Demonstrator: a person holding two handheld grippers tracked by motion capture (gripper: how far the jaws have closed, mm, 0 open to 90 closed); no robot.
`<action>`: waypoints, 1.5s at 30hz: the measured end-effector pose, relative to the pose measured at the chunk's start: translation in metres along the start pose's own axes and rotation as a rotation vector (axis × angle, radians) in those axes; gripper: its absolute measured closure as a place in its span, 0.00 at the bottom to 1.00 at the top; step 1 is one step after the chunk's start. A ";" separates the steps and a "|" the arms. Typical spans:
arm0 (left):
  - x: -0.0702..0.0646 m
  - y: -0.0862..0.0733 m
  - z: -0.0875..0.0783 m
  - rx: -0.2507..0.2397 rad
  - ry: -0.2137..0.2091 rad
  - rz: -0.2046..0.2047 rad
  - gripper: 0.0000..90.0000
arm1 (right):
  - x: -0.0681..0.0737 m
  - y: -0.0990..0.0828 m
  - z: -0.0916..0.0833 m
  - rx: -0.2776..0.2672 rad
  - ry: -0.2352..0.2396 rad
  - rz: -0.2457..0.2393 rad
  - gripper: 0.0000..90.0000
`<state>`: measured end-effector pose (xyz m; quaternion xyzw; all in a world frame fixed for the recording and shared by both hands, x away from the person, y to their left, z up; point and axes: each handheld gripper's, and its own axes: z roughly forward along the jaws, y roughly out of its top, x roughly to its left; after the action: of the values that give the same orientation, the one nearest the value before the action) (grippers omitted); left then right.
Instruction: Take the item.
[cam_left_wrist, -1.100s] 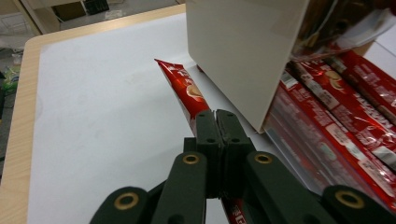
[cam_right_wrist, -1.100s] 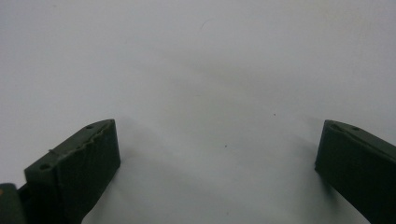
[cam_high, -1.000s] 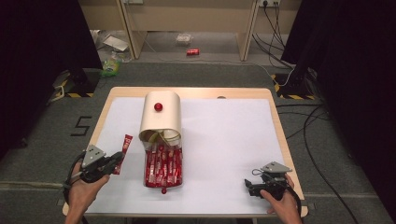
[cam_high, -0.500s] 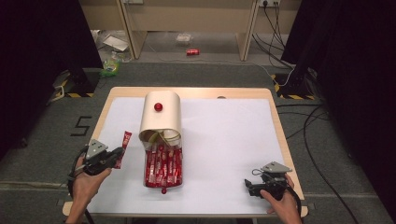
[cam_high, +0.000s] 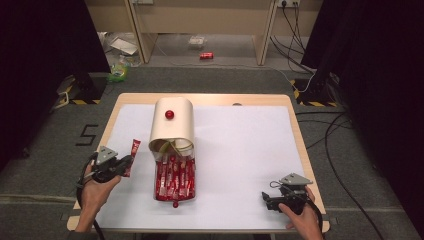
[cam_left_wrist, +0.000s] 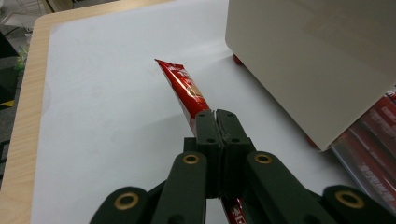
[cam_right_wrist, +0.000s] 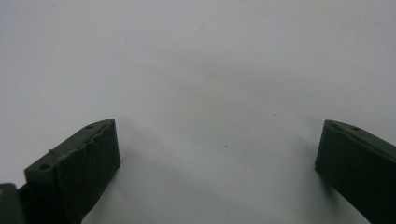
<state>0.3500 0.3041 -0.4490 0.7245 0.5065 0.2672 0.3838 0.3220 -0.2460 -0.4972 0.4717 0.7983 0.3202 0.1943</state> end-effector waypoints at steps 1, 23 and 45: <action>0.000 0.000 0.001 0.002 0.000 0.000 0.98 | 0.000 0.000 0.000 0.000 0.000 0.000 0.00; 0.008 0.000 0.021 0.056 0.027 0.005 0.98 | 0.000 0.000 0.000 0.001 0.000 0.000 0.00; 0.011 -0.004 0.039 0.116 0.058 0.009 0.97 | 0.000 0.000 0.000 0.001 0.000 0.000 0.00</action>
<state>0.3816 0.3046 -0.4744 0.7397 0.5289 0.2598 0.3250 0.3219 -0.2460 -0.4971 0.4718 0.7985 0.3195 0.1942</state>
